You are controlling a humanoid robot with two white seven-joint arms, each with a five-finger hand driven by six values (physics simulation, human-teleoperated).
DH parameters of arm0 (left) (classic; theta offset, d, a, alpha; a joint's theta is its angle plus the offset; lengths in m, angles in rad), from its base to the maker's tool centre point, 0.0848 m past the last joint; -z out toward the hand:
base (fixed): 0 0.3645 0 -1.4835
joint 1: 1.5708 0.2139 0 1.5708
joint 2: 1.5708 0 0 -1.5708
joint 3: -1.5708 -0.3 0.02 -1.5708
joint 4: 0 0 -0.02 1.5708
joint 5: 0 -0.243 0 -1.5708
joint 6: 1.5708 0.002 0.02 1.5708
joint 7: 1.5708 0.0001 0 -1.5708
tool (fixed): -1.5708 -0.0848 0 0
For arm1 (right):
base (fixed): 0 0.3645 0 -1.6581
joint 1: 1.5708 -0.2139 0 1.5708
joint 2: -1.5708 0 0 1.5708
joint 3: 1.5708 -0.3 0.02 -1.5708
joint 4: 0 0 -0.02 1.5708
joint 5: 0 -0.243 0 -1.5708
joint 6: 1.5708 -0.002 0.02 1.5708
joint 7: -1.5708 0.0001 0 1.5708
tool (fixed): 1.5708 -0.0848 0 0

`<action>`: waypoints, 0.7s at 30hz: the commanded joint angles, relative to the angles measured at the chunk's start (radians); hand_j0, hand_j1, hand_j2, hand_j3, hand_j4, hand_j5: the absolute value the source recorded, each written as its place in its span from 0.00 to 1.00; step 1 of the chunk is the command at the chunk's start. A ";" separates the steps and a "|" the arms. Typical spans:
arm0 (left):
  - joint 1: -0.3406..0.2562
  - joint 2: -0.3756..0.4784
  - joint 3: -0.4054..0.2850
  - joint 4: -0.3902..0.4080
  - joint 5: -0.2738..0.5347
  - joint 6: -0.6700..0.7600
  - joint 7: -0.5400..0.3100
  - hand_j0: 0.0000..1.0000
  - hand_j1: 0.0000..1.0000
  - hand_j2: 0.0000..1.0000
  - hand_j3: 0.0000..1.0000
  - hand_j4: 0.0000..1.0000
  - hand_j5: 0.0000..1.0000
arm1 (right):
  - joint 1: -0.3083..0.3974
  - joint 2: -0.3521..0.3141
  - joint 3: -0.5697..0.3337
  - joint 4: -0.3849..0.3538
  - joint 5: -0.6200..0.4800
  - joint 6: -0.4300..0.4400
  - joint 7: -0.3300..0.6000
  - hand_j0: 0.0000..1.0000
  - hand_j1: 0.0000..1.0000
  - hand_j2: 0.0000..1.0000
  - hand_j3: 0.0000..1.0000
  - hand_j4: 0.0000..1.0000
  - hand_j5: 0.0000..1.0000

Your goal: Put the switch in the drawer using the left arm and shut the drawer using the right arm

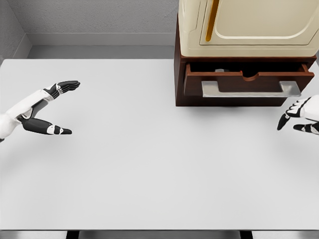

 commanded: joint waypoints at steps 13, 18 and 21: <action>0.000 0.000 0.000 -0.001 0.008 0.002 0.000 1.00 1.00 1.00 1.00 1.00 1.00 | -0.161 0.056 0.160 0.043 0.012 0.002 0.000 0.56 0.56 0.56 0.56 0.56 0.56; 0.000 0.001 0.000 -0.001 0.008 0.002 0.000 1.00 1.00 1.00 1.00 1.00 1.00 | -0.195 0.072 0.180 0.072 0.012 0.002 0.000 0.56 0.56 0.56 0.56 0.56 0.56; 0.000 0.001 0.000 -0.001 0.008 0.002 0.000 1.00 1.00 1.00 1.00 1.00 1.00 | -0.201 0.075 0.181 0.092 0.014 0.002 0.000 0.56 0.56 0.56 0.56 0.56 0.56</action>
